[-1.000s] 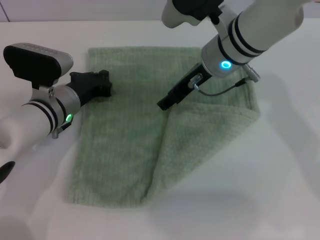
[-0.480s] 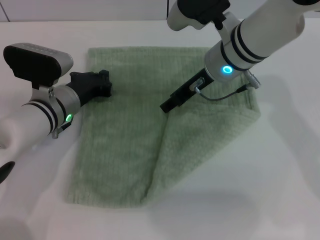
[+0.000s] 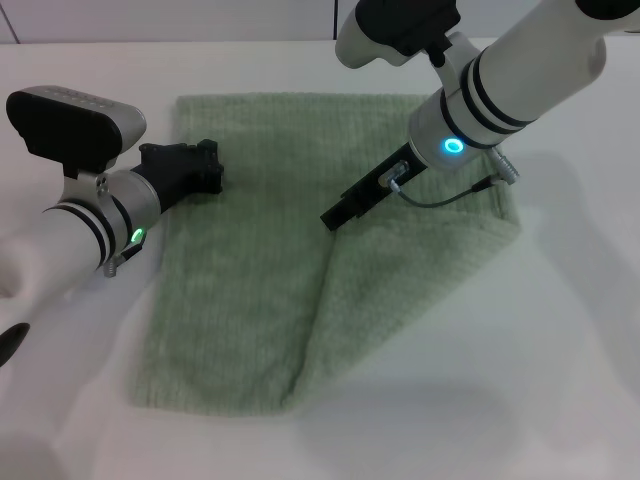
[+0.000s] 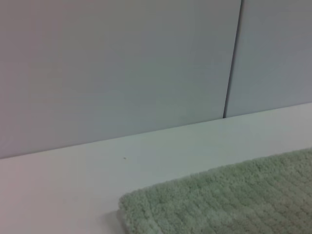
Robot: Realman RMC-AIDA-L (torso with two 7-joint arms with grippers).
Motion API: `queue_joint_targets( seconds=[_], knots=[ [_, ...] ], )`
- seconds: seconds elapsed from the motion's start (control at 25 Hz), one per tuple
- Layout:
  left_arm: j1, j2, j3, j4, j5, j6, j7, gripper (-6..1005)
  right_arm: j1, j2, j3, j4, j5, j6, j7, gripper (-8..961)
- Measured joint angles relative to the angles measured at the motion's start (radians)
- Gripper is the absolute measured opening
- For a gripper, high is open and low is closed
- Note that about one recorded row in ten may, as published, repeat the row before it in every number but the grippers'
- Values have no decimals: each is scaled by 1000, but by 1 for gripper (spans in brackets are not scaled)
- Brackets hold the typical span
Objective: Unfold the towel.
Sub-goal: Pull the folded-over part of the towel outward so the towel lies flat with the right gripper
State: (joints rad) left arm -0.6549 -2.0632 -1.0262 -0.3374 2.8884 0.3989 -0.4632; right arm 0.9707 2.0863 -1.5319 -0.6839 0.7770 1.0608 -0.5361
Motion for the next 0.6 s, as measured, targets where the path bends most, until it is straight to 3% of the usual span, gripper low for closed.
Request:
queue_joint_targets(
  seconds=[0.6],
  knots=[
    [-2,2,0,0,0,-1,1,-2,2,0,-3,9,1,-5,-3,698]
  ],
)
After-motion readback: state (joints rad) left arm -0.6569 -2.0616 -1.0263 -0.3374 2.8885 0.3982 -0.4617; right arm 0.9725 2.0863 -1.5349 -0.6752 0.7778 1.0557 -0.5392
